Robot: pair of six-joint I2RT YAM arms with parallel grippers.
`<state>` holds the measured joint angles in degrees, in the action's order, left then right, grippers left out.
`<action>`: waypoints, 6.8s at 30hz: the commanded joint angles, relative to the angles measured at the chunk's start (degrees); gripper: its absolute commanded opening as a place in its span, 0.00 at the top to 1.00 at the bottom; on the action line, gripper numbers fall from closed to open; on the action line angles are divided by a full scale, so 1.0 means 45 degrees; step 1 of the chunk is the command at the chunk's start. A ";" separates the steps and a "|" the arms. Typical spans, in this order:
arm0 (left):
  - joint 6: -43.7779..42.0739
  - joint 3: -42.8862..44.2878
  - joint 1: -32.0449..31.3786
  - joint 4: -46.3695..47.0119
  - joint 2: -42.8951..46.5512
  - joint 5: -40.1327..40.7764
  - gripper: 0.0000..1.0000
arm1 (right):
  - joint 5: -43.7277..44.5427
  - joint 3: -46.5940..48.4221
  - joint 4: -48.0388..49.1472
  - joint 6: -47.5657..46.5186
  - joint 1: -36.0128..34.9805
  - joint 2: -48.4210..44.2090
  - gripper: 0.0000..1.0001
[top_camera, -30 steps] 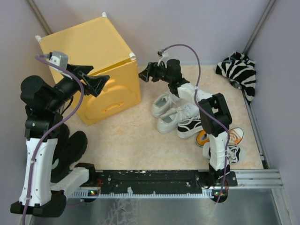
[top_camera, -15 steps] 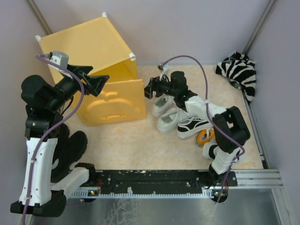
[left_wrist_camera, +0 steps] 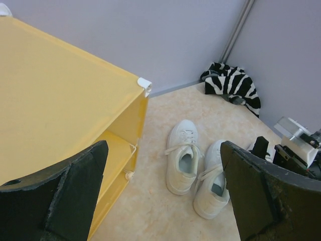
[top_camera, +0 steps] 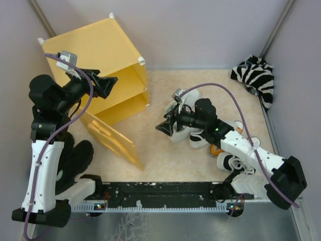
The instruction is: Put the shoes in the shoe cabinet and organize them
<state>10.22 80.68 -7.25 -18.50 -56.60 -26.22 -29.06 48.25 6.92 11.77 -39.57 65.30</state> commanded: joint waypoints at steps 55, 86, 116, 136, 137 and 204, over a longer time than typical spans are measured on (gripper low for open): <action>-0.1841 -0.1309 0.0077 -0.5681 0.2704 0.3802 0.07 | 1.0471 0.6070 -0.5365 0.3750 0.2505 0.8807 1.00; -0.1979 -0.1133 -0.0245 -0.6208 0.2920 0.4330 0.07 | 0.7980 0.5453 -0.6444 0.3948 -0.2663 0.4104 1.00; -0.2348 -0.1773 -0.0563 -0.6126 0.3771 0.4799 0.04 | 0.4519 1.2432 -0.2684 0.1553 -0.3629 1.3074 1.00; -0.2319 -0.1593 -0.0558 -0.5877 0.3432 0.4674 0.04 | 0.3623 1.2167 -0.3062 0.2275 -0.4563 1.2514 0.46; -0.2318 -0.1596 -0.0558 -0.5870 0.3429 0.4705 0.03 | 0.3625 1.2057 -0.3151 0.2258 -0.4565 1.2425 0.43; -0.1076 -0.0821 -0.0558 -0.4168 0.3400 0.6024 0.01 | 0.0377 0.7905 -0.1629 0.1542 -0.5319 1.0446 0.38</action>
<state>4.95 76.07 -9.39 -38.94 -41.04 1.39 -27.99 84.40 -2.59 19.11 -63.24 119.72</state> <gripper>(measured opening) 0.994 0.624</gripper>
